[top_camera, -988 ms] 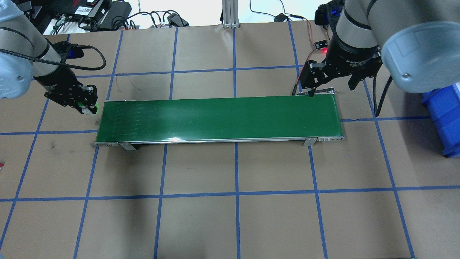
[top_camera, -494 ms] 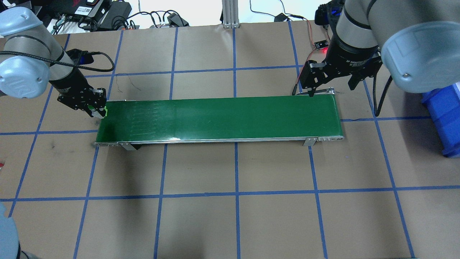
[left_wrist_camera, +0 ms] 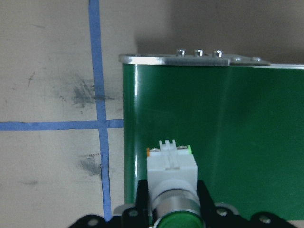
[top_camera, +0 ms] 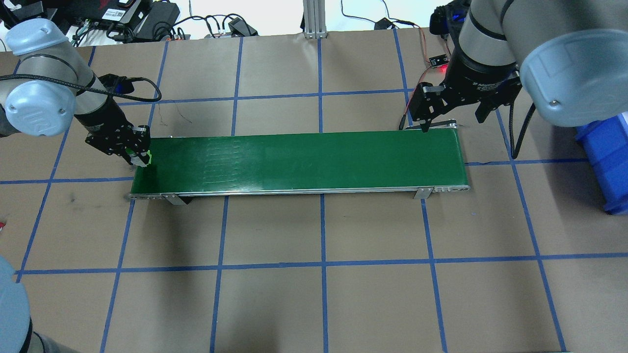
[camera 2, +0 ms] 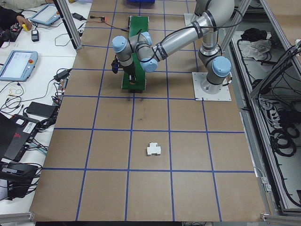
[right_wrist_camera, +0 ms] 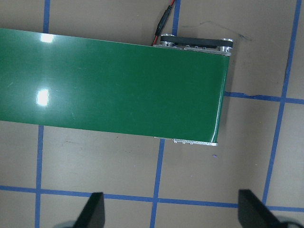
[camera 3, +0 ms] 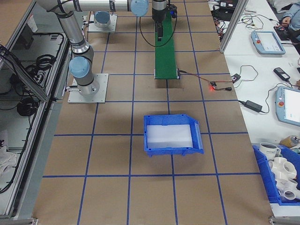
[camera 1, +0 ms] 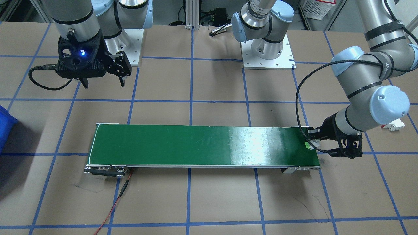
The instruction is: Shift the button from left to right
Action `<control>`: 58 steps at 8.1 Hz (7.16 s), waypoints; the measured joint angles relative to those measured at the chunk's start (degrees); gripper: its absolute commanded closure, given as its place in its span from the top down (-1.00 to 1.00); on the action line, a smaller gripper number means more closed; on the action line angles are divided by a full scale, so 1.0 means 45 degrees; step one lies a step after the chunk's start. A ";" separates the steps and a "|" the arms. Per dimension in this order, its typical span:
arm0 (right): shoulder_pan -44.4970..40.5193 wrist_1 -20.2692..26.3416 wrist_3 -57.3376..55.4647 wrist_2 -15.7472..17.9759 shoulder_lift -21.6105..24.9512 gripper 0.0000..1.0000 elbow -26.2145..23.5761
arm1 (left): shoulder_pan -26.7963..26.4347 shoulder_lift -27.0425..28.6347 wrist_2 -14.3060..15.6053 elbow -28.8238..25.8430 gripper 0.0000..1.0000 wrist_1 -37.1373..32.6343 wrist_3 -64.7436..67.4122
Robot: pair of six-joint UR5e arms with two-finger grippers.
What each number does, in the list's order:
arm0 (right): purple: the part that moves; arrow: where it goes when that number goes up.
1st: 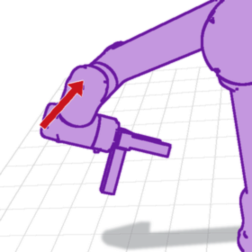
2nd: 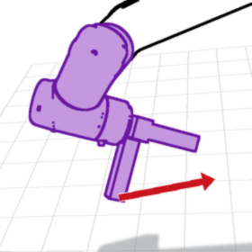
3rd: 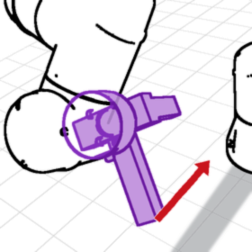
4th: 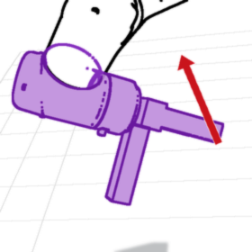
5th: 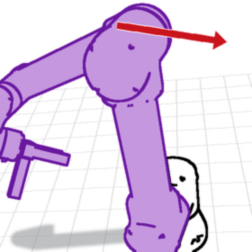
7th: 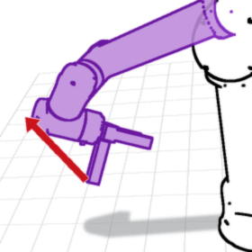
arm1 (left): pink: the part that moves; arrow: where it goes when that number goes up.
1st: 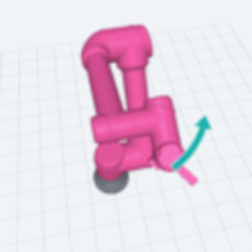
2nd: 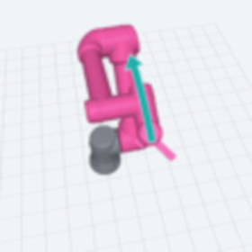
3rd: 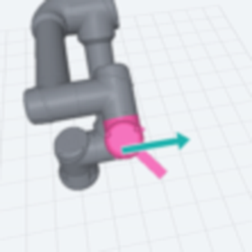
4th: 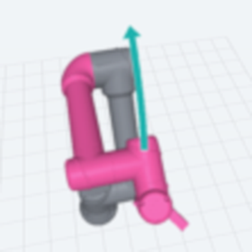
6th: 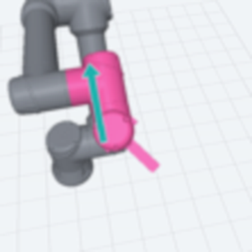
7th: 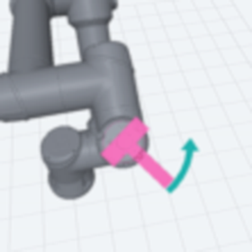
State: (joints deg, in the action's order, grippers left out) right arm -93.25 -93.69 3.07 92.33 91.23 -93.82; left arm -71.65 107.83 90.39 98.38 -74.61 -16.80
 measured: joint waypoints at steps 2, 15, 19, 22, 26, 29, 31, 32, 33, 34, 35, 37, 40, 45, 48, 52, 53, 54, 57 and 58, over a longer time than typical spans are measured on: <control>0.0000 0.0007 0.0008 0.0017 0.0000 1.00 -0.0007 | -0.0072 0.0036 -0.0031 0.0019 0.10 -0.0032 0.0032; -0.0028 -0.0379 -0.0210 -0.0175 -0.0003 1.00 0.0197 | -0.2353 -0.2952 0.0946 -0.2244 1.00 -0.3634 0.4520; -0.0066 -0.2367 -0.1438 -0.2062 -0.0906 1.00 0.0223 | -0.2368 -0.2798 0.0891 -0.2899 1.00 -0.4238 0.4602; -0.0674 -0.3776 -0.2496 -0.2584 -0.2083 1.00 0.0225 | -0.2361 -0.2763 0.0885 -0.2888 1.00 -0.4262 0.4611; -0.1384 -0.4748 -0.3866 -0.3378 -0.3419 1.00 0.0217 | -0.2360 -0.2652 0.0830 -0.2905 1.00 -0.4209 0.4626; -0.1422 -0.5152 -0.4438 -0.4108 -0.4225 1.00 0.0184 | -0.2360 -0.2663 0.0866 -0.2883 1.00 -0.4199 0.4630; -0.1425 -0.5235 -0.4643 -0.4151 -0.4627 1.00 0.0036 | -0.2360 -0.2702 0.0926 -0.2863 1.00 -0.4215 0.4618; -0.1426 -0.5219 -0.4680 -0.4143 -0.4741 1.00 -0.0019 | -0.2367 -0.2726 0.0958 -0.2841 1.00 -0.4219 0.4620; -0.1425 -0.5111 -0.4687 -0.4052 -0.4838 1.00 -0.0086 | -0.2373 -0.2753 0.0984 -0.2820 1.00 -0.4220 0.4618; -0.1426 -0.4930 -0.4669 -0.3889 -0.4911 1.00 -0.0181 | -0.2376 -0.2792 0.1007 -0.2800 1.00 -0.4220 0.4615; -0.1426 -0.4821 -0.4630 -0.3536 -0.5011 1.00 -0.0242 | -0.2373 -0.2831 0.1016 -0.2792 1.00 -0.4222 0.4613; -0.1412 -0.4747 -0.4554 -0.2252 -0.5377 -0.09 -0.0358 | -0.2375 -0.2806 0.0996 -0.2852 1.00 -0.4235 0.4612; -0.1364 -0.4700 -0.4360 -0.0953 -0.5549 -1.00 -0.0469 | -0.2368 -0.2773 0.1022 -0.2896 1.00 -0.4225 0.4611; -0.0593 -0.4219 -0.3658 -0.0461 -0.5234 -1.00 -0.0327 | -0.2373 -0.2787 0.1025 -0.2892 1.00 -0.4224 0.4613; 0.0688 -0.3306 -0.1800 -0.0561 -0.4262 -1.00 0.0244 | -0.2362 -0.2811 0.1025 -0.2834 1.00 -0.4212 0.4622; 0.4169 -0.0423 0.2271 -0.0526 -0.3190 -1.00 0.1747 | -0.2369 -0.2826 0.1007 -0.2772 1.00 -0.4169 0.4631; 0.5416 0.0112 0.3451 -0.0527 -0.3114 -1.00 0.2032 | -0.2366 -0.2838 0.1006 -0.2758 1.00 -0.4163 0.4631; 0.6699 0.0361 0.4772 -0.0468 -0.3097 -1.00 0.2183 | -0.2363 -0.2844 0.1006 -0.2751 1.00 -0.4154 0.4631; 0.9490 0.0310 0.8359 -0.0334 -0.3273 -1.00 0.2359 | -0.2371 -0.2869 0.0975 -0.2743 1.00 -0.4136 0.4646; 1.0087 -0.0043 0.9185 -0.0210 -0.3635 -1.00 0.2408 | -0.2372 -0.2889 0.0979 -0.2750 1.00 -0.4137 0.4648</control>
State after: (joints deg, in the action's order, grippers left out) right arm -47.86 -93.88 44.41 91.38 74.87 -82.99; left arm -82.32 94.83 94.80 86.01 -93.23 4.12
